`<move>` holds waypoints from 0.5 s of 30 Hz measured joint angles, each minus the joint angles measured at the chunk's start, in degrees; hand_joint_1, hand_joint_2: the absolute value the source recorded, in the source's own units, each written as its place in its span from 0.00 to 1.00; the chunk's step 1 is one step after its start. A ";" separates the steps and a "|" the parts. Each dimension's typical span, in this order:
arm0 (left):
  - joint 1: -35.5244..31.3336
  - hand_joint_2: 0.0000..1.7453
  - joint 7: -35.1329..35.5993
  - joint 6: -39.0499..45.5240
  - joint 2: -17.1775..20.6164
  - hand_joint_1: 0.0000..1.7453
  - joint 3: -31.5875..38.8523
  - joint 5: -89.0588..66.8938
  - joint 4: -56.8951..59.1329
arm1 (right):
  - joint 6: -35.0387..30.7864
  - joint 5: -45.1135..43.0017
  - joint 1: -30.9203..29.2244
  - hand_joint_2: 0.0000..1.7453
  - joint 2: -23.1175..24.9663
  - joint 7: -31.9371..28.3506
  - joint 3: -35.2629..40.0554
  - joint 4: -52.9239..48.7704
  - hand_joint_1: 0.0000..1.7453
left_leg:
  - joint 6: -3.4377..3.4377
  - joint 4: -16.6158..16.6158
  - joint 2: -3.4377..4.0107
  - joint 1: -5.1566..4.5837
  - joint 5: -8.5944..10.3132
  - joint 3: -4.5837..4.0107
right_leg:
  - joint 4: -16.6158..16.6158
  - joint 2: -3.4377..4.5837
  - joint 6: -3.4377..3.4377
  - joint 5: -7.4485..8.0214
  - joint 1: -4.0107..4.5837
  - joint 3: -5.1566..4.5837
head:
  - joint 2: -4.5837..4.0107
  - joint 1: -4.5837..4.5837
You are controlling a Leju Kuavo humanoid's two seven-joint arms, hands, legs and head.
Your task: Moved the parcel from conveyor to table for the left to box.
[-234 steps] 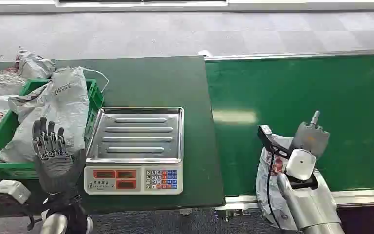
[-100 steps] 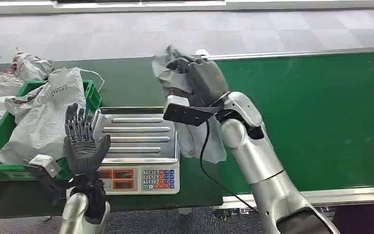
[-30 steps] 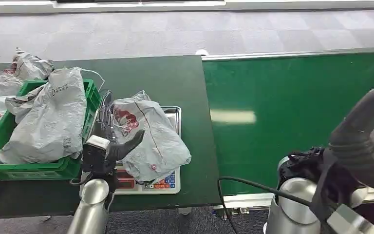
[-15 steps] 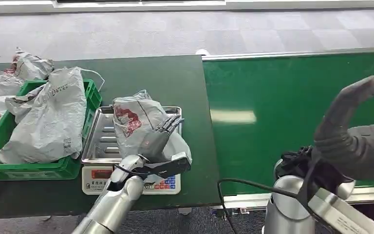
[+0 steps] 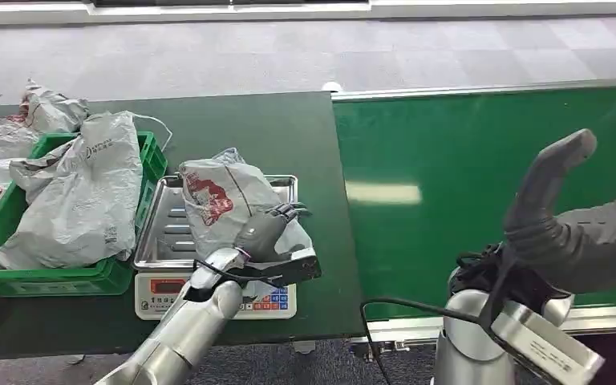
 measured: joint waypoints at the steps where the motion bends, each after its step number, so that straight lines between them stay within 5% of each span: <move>1: -0.08 1.00 0.04 0.00 0.07 1.00 0.00 -0.02 0.22 | 0.00 0.00 0.05 1.00 0.00 0.00 0.00 0.00 0.00 | 0.00 0.00 0.00 0.01 0.00 0.00 | 0.01 0.00 0.00 0.00 0.00 0.00 | 0.00 0.00; 15: -0.91 1.00 1.25 -0.17 1.36 1.00 0.00 -0.13 0.11 | 0.00 0.00 0.63 1.00 -0.15 0.00 -0.24 0.50 0.00 | -0.05 -0.02 0.00 0.04 0.02 -0.03 | 0.02 0.01 -0.01 0.00 0.02 -0.02 | 0.00 -0.02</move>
